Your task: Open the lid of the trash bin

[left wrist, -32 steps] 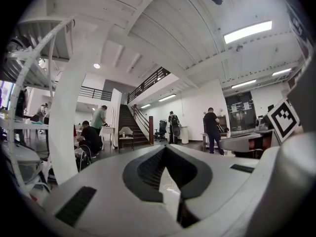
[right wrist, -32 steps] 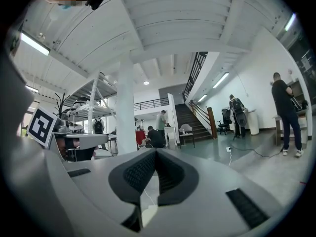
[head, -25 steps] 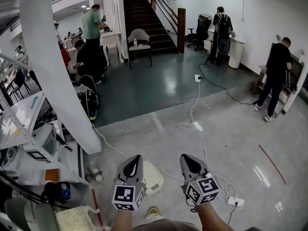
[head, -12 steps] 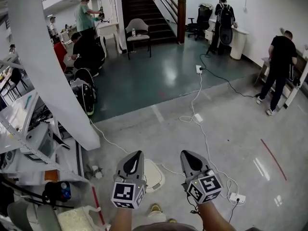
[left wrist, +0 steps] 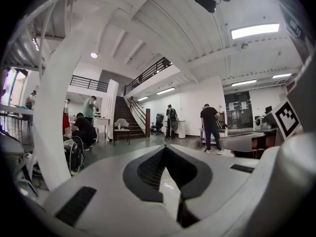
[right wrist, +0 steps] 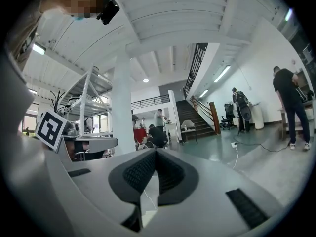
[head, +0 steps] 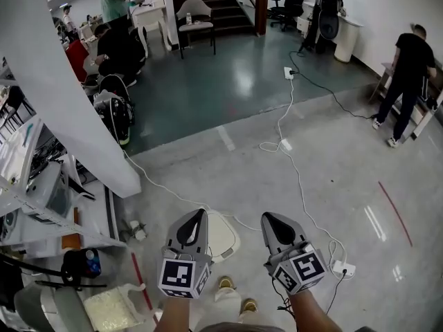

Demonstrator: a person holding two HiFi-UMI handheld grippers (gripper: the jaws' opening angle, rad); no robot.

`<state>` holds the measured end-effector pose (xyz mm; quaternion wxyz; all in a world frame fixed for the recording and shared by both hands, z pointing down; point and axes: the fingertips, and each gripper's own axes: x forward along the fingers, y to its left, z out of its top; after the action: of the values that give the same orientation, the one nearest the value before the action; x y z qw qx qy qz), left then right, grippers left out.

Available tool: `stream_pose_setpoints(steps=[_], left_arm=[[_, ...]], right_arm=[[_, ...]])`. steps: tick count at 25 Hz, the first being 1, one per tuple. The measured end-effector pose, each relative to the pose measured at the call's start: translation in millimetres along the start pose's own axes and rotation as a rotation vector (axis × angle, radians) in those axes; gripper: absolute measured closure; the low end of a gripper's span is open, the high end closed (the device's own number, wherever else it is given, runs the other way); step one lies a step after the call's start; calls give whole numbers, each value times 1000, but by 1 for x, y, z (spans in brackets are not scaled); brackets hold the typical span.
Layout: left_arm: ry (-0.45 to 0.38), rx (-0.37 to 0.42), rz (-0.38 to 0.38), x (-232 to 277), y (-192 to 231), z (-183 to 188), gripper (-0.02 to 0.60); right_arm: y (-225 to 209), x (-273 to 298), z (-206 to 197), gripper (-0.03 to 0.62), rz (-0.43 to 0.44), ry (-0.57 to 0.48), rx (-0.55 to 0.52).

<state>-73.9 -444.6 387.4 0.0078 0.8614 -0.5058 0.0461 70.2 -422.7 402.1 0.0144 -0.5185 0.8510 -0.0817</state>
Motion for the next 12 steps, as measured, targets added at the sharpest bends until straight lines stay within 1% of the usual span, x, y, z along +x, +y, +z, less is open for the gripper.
stream_pose_setpoints(steps=[6,12], left_arm=[[41,-36,-2,3,0,-46,581],[97,-52,-23,2,-8,-106,581]], right_arm=[[2,3,-45,559,-9,46,36],[-1,1,-99,559,-22,82,67]])
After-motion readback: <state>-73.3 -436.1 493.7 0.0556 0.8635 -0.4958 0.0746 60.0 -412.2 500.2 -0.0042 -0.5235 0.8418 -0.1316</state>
